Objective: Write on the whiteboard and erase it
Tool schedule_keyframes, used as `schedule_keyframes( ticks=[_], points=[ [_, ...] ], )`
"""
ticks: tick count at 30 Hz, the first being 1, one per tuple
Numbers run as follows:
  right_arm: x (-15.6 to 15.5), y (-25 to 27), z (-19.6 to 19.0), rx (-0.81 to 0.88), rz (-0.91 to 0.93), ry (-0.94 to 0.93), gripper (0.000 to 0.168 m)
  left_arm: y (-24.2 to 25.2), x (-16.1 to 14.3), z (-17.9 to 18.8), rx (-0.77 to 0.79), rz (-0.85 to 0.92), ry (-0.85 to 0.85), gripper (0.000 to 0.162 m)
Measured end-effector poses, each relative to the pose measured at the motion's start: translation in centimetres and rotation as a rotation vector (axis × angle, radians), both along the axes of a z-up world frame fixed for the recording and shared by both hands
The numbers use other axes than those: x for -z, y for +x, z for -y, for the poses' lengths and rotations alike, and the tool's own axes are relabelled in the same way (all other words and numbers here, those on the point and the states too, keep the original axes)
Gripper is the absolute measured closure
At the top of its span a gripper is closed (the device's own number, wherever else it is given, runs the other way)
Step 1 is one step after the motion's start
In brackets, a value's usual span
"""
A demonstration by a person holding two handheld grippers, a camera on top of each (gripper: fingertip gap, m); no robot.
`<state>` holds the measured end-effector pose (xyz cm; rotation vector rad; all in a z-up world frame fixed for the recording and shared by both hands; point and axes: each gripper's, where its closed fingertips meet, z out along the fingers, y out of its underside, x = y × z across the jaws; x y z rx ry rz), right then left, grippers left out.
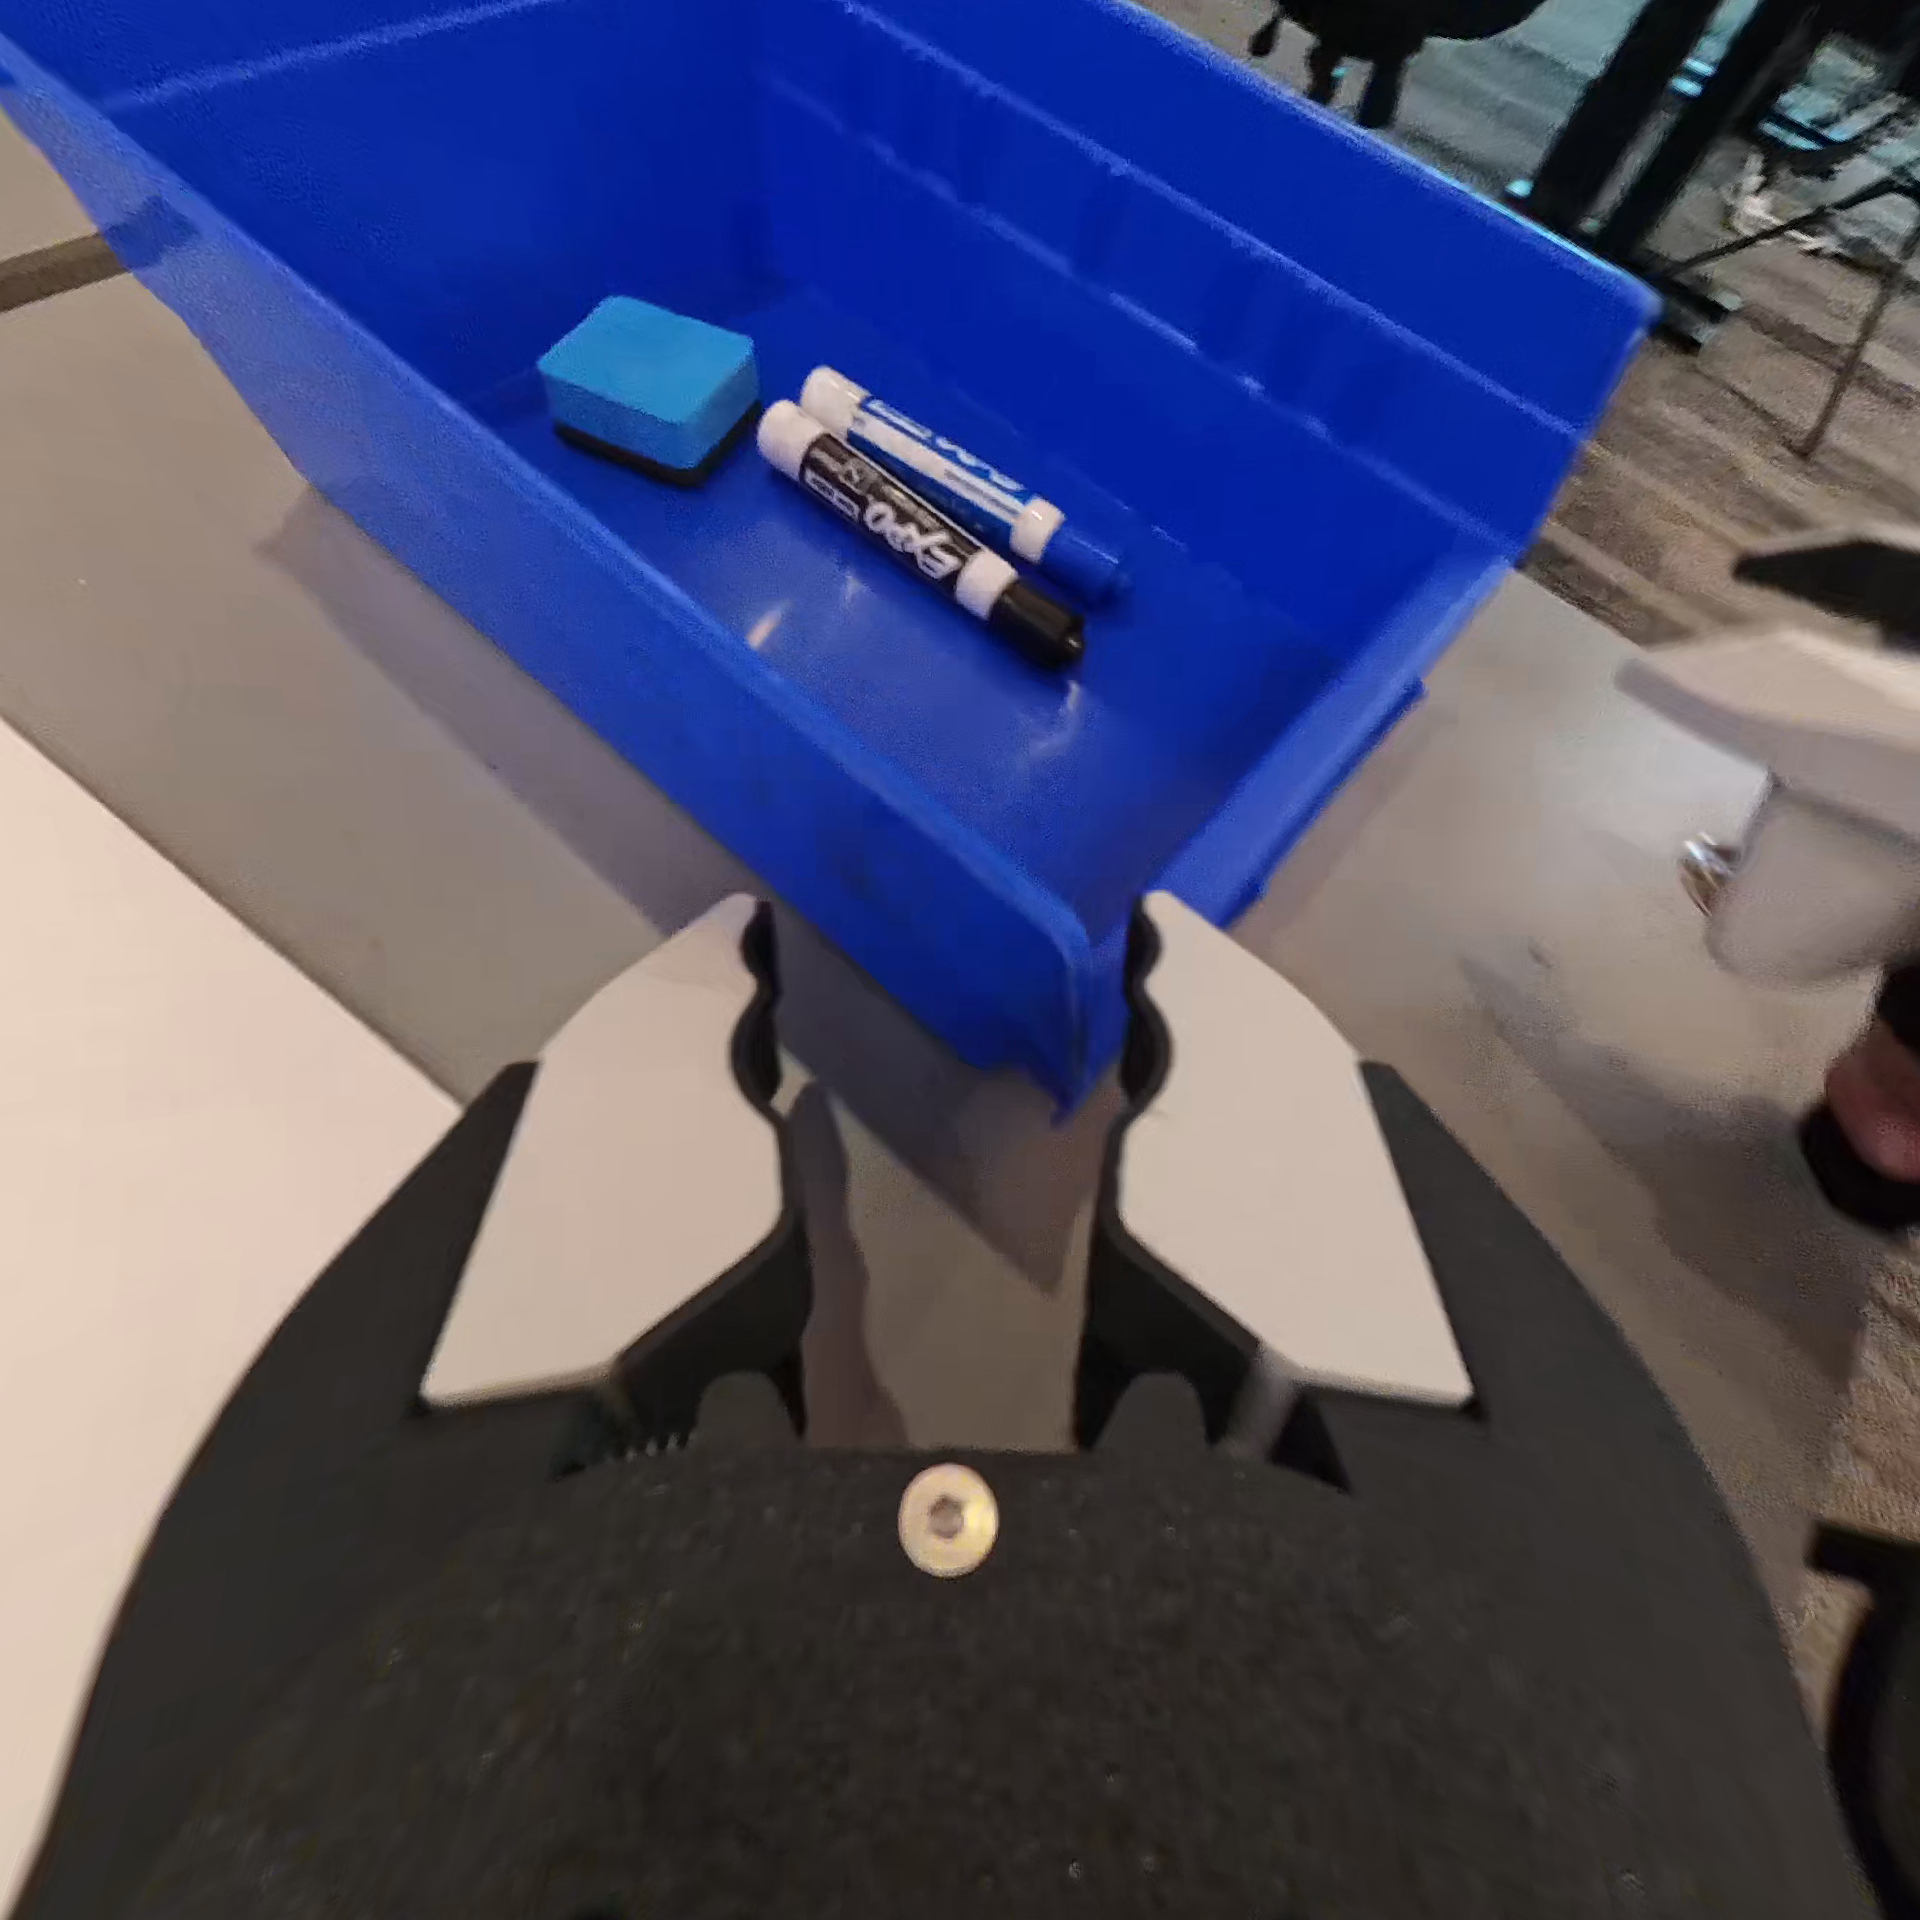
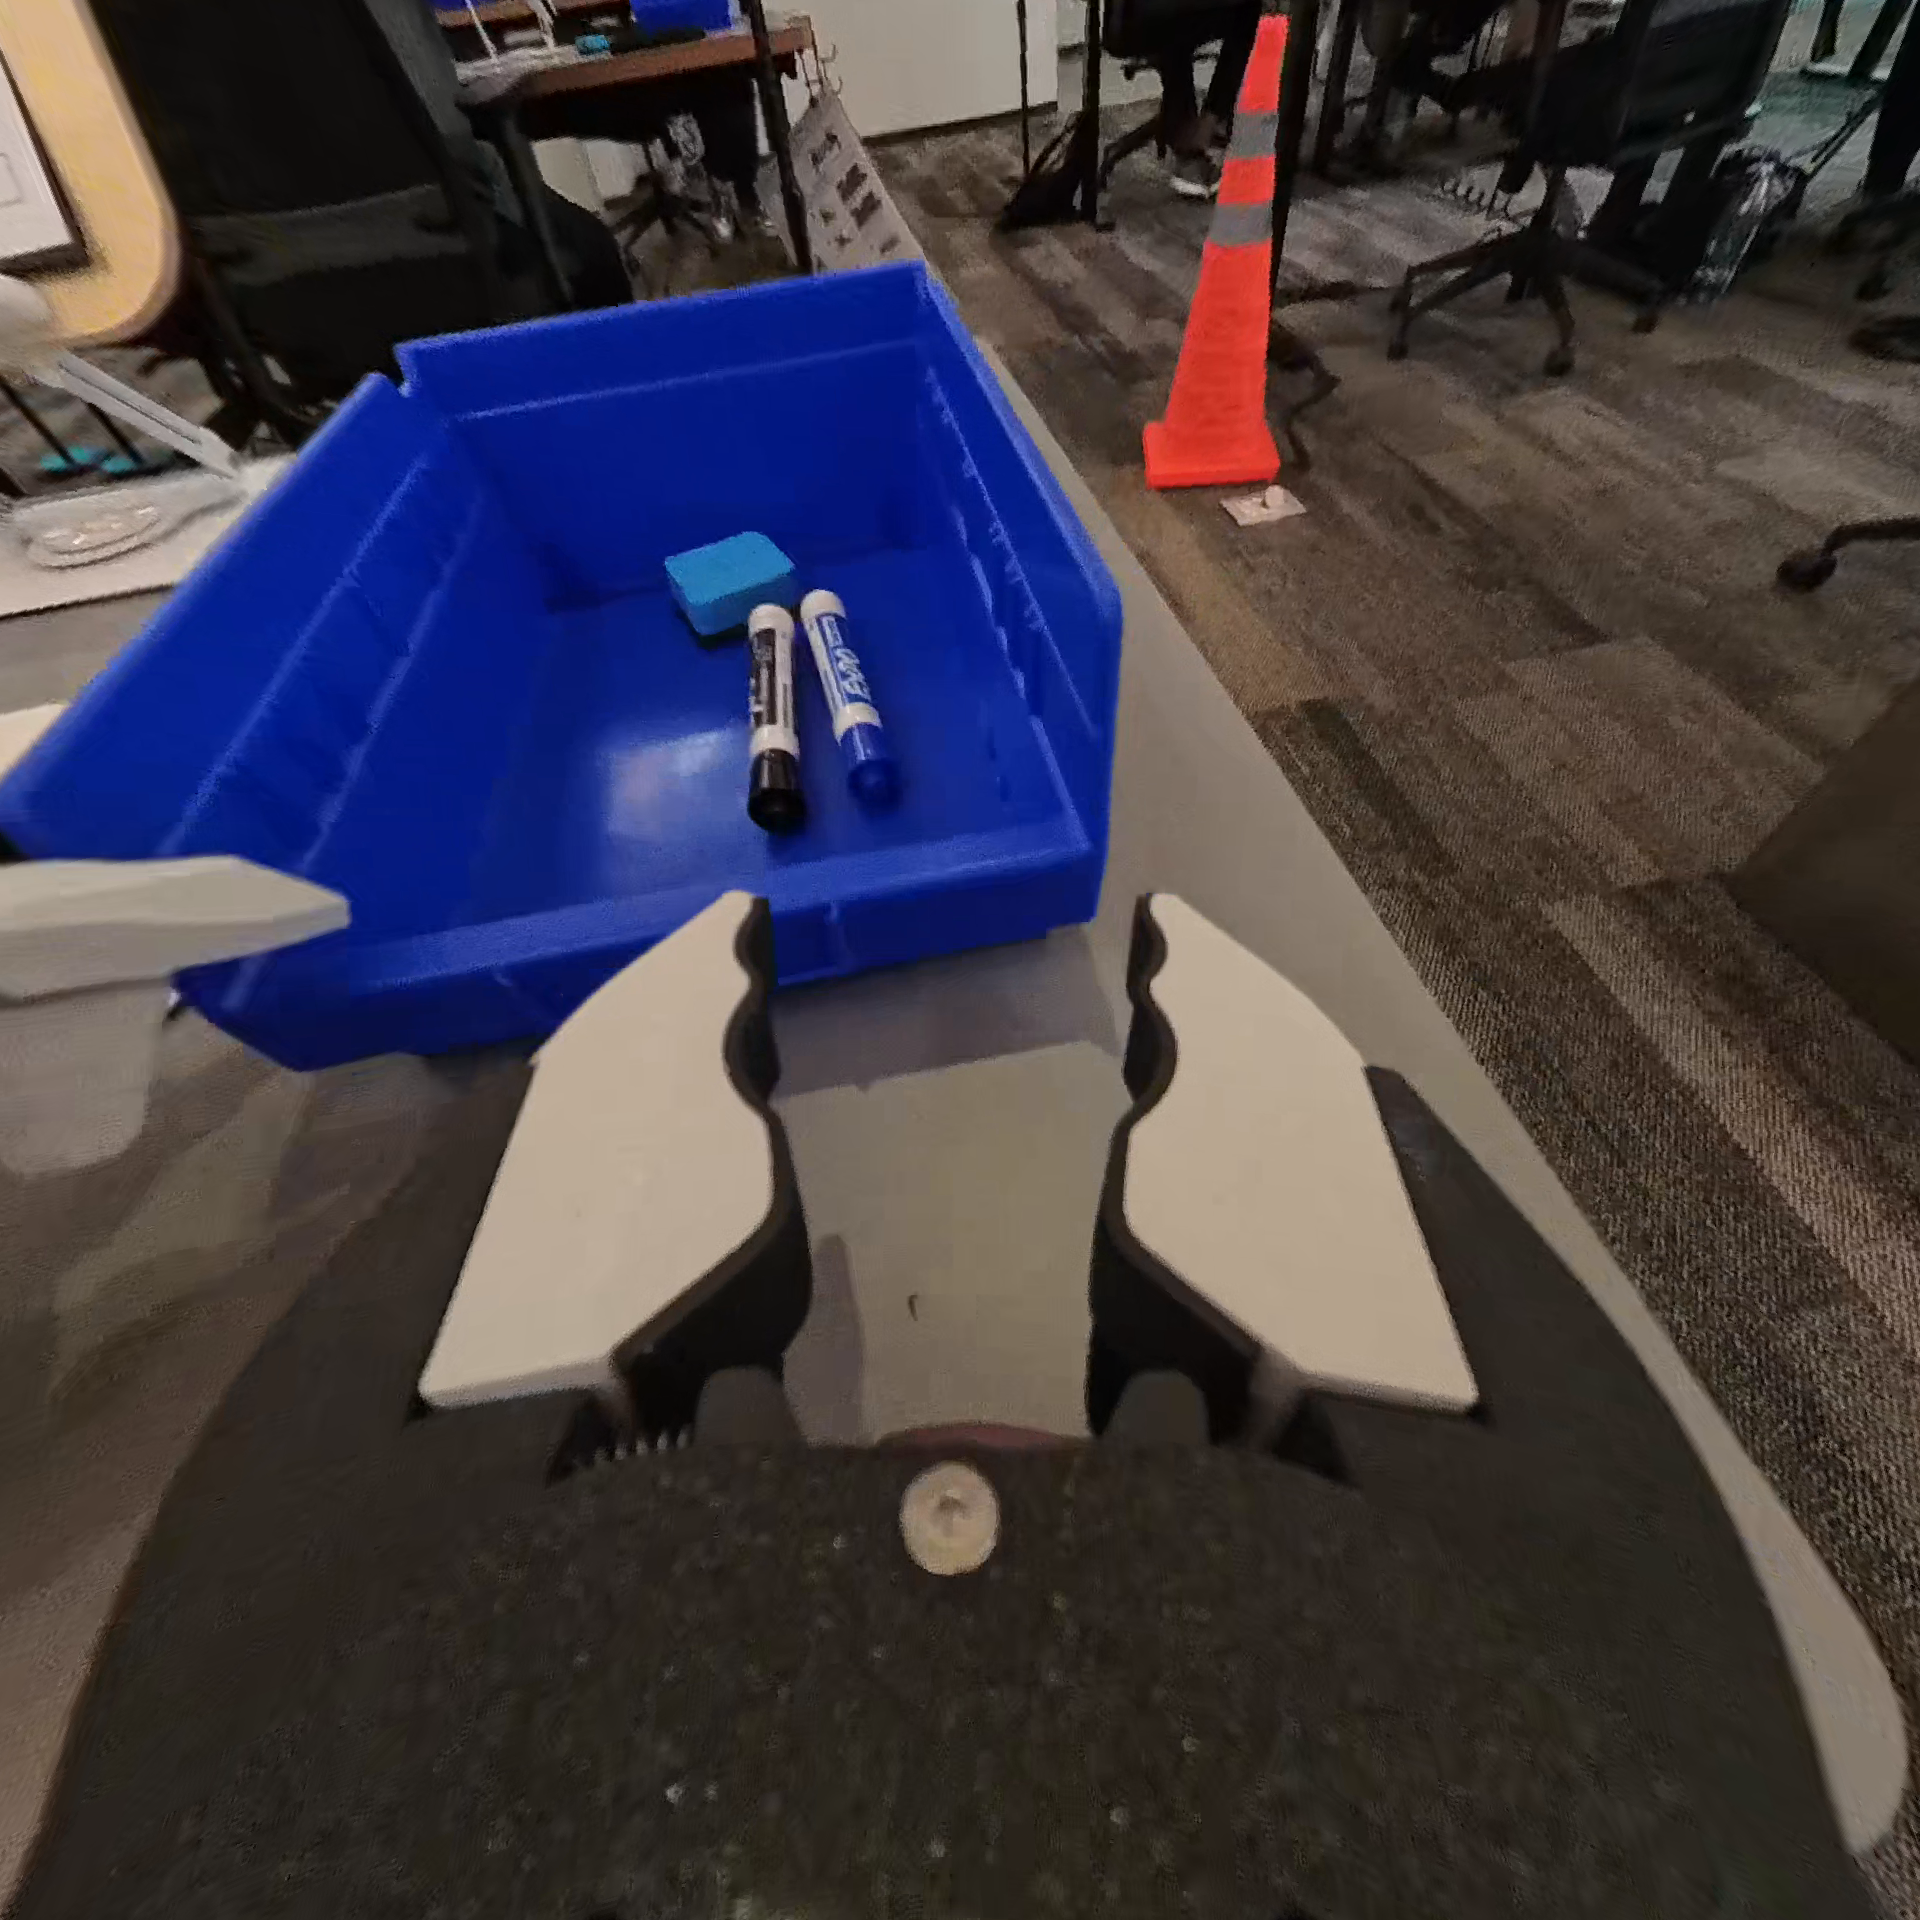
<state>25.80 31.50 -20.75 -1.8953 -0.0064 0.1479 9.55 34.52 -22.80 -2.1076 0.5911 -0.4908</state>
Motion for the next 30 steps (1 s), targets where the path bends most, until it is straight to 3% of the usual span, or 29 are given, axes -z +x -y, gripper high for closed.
schedule_keyframes(
  ticks=[5, 8, 10, 12, 15, 20, 23, 30],
  points=[
    [1.3, 0.4, -1.8, 0.063, -0.027, -0.042, 0.106, -1.8, 0.6, -2.9, -0.157, -0.074, -0.045, 0.136],
    [1.6, -0.9, -3.1, 0.072, -0.069, -0.064, 0.109, -4.5, 0.3, -3.5, -0.249, -0.062, -0.054, 0.149],
    [2.0, -1.7, -3.6, 0.086, -0.053, -0.094, 0.118, -5.6, -0.1, -3.2, -0.264, -0.034, -0.057, 0.153],
    [1.7, -4.0, -3.5, 0.041, -0.113, -0.095, 0.161, -6.3, -0.9, -2.6, -0.269, -0.039, -0.015, 0.152],
    [0.8, -5.8, -2.3, 0.109, 0.008, -0.159, 0.165, -8.5, -2.3, -1.1, -0.293, -0.040, 0.021, 0.153],
    [-4.6, -14.1, -1.1, 0.013, 0.094, -0.039, 0.166, -17.1, -4.1, 2.1, -0.383, -0.025, 0.052, 0.155],
    [-6.2, -21.4, -0.5, -0.084, 0.068, 0.019, 0.165, -24.3, -4.8, 4.5, -0.490, -0.043, 0.072, 0.157],
    [-2.0, -35.5, 0.7, -0.296, -0.012, -0.061, 0.165, -37.5, -3.3, 9.7, -0.684, -0.132, 0.044, 0.156]
  ],
)
